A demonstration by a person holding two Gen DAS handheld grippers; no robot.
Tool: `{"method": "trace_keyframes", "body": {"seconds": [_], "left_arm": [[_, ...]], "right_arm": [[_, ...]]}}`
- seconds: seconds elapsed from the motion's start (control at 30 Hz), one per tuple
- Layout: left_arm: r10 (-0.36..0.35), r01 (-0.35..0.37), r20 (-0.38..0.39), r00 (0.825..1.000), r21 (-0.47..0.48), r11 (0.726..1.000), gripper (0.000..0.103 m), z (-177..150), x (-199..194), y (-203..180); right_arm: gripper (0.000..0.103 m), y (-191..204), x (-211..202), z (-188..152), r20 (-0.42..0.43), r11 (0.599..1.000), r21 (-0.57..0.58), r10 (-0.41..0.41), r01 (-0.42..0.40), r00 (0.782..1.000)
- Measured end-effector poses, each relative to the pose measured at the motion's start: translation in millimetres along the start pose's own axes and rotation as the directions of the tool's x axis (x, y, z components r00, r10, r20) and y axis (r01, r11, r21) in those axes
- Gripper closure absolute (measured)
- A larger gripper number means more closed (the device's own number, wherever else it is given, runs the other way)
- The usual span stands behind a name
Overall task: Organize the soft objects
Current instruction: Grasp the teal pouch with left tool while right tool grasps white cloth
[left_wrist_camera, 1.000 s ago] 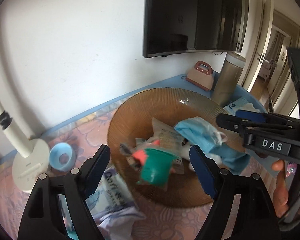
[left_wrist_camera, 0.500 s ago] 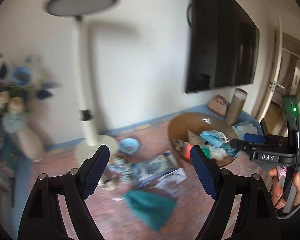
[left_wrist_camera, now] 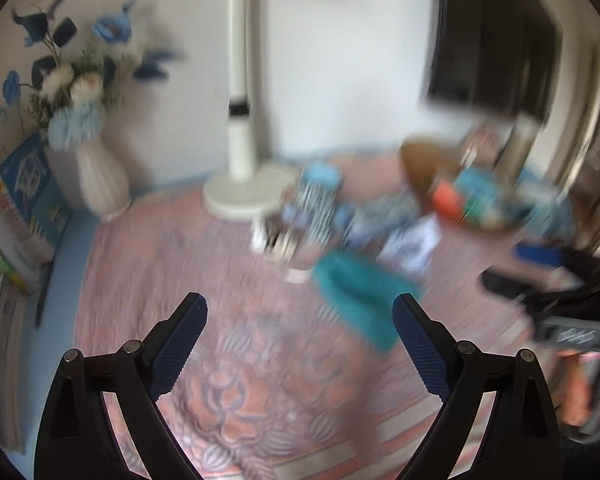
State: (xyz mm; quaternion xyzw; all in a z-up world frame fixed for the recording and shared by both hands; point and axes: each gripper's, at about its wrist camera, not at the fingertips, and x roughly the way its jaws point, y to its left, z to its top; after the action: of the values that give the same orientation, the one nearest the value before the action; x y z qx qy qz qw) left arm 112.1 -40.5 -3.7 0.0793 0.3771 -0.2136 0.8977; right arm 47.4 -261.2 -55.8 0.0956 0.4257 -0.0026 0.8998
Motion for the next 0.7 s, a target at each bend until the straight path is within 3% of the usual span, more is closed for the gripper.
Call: {"method": "trace_keyframes", "body": {"seconds": [0.07, 0.13, 0.3, 0.47, 0.5, 0.53, 0.6, 0.63, 0.7], "left_arm": [[0.019, -0.019, -0.034, 0.999, 0.027, 0.999, 0.009, -16.7, 17.9, -10.1], [-0.013, 0.015, -0.07, 0.997, 0.03, 0.999, 0.009, -33.4, 36.8, -16.6], [0.025, -0.025, -0.136, 0.99, -0.003, 1.0, 0.009, -56.3, 77.3, -11.7], [-0.079, 0.061, -0.175, 0.981, -0.11, 0.992, 0.009, -54.1, 85.4, 5.4], [-0.134, 0.107, -0.188, 0.973, -0.143, 0.984, 0.009, -50.2, 86.2, 8.1], [-0.233, 0.193, -0.199, 0.952, -0.202, 0.96, 0.009, -44.7, 87.5, 11.3], [-0.34, 0.28, -0.184, 0.922, -0.288, 0.916, 0.009, -37.2, 89.5, 15.0], [-0.35, 0.288, -0.17, 0.921, -0.307, 0.907, 0.009, -32.4, 92.6, 15.1], [-0.311, 0.256, -0.163, 0.936, -0.292, 0.922, 0.009, -23.6, 98.7, 11.3]], "right_arm": [[0.021, -5.9, 18.9, -14.3, -0.025, 0.999, 0.03, 0.014, -0.013, 1.0], [0.021, -11.1, 30.8, -23.3, -0.023, 0.999, 0.039, -0.007, 0.008, 1.0], [0.021, -31.4, 46.1, -28.8, -0.053, 0.994, 0.103, -0.017, 0.022, 0.998], [0.021, -40.0, 44.1, -10.1, -0.057, 0.989, 0.147, 0.024, -0.016, 0.998], [0.021, -39.2, 45.7, -2.7, -0.067, 0.988, 0.151, 0.031, -0.02, 0.997], [0.021, -37.6, 49.2, 5.8, -0.079, 0.987, 0.158, 0.04, -0.027, 0.996], [0.021, -36.5, 56.3, 21.9, -0.088, 0.979, 0.189, 0.089, -0.071, 0.992], [0.021, -36.8, 58.4, 27.3, -0.087, 0.977, 0.199, 0.101, -0.082, 0.991], [0.021, -36.0, 65.8, 38.4, -0.082, 0.977, 0.204, 0.088, -0.07, 0.993]]}}
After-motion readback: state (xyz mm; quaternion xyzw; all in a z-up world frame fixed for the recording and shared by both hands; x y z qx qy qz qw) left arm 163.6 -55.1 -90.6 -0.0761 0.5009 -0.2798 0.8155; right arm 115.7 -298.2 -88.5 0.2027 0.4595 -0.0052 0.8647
